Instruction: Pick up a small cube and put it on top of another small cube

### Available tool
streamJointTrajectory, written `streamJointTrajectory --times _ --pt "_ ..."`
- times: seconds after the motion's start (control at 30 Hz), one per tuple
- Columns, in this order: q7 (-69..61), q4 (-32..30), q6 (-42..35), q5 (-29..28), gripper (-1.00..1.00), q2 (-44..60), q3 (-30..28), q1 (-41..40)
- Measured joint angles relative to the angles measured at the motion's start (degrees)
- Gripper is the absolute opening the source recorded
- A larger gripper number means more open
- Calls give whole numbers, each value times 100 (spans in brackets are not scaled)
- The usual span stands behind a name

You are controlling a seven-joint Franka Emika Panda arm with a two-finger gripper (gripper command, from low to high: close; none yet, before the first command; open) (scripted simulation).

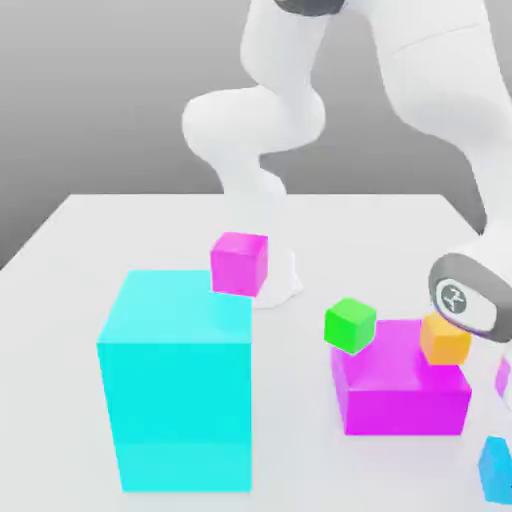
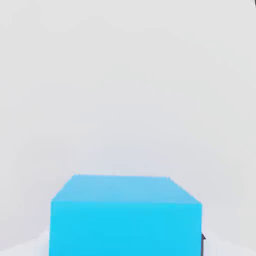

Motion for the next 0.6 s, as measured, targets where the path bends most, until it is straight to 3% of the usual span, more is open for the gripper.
streamJointTrajectory --times 0.3,0.6 --pt "286 -571 -1268 614 -100 -1863 -292 -535" --pt "1085 -1183 -2516 707 -100 -3723 -641 -1305"
